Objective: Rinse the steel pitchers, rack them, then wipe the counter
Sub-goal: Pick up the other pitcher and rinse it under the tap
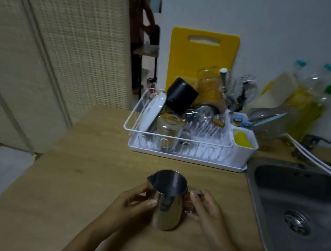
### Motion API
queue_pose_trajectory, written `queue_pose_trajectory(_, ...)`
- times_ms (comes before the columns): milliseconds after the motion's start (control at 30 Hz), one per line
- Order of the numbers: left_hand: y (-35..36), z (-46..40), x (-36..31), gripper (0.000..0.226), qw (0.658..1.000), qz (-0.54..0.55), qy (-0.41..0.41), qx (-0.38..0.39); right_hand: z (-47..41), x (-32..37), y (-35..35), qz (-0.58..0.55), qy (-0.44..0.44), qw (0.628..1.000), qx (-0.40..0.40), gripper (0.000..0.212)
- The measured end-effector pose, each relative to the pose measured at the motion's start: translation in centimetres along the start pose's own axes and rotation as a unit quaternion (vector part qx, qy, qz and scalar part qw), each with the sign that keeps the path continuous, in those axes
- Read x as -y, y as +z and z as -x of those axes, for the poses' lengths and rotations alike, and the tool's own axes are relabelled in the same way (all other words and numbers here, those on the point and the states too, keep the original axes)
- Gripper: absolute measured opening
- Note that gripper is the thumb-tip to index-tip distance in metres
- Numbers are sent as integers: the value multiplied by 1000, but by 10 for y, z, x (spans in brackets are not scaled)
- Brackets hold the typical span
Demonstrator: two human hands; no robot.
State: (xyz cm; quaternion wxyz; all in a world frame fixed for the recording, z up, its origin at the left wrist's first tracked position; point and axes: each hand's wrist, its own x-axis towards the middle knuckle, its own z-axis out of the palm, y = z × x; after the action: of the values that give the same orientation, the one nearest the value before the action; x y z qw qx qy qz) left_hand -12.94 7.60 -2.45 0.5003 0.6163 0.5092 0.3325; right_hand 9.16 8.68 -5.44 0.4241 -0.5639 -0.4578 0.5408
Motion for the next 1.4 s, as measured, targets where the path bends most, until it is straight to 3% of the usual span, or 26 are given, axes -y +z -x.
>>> queue_pose_trajectory(100, 37, -25, -18, 26, 998, -31, 43, 30, 1, 8, -38, -25, -4, 997, -72, 15)
queue_pose_trajectory(267, 116, -61, -54, 30, 996, -10, 66, 67, 6, 12, -115, -81, -28, 977, -196, 27)
queue_pose_trajectory(500, 236, -100, -98, 27, 974, 25, 85, 207, 30, 5, -245, -59, -21, 956, -288, 26)
queue_pose_trajectory(700, 325, -138, -86, 37, 966, 40, 59, 249, 38, -24, -330, -46, 37, 960, -273, 23)
queue_pose_trajectory(967, 410, -165, -93, 26, 956, 65, -17, 284, 25, -40, -408, -120, 98, 950, -271, 20)
queue_pose_trajectory(1400, 461, -189, -86, 26, 966, 121, -72, 219, -1, -36, -466, 2, 91, 973, -211, 20)
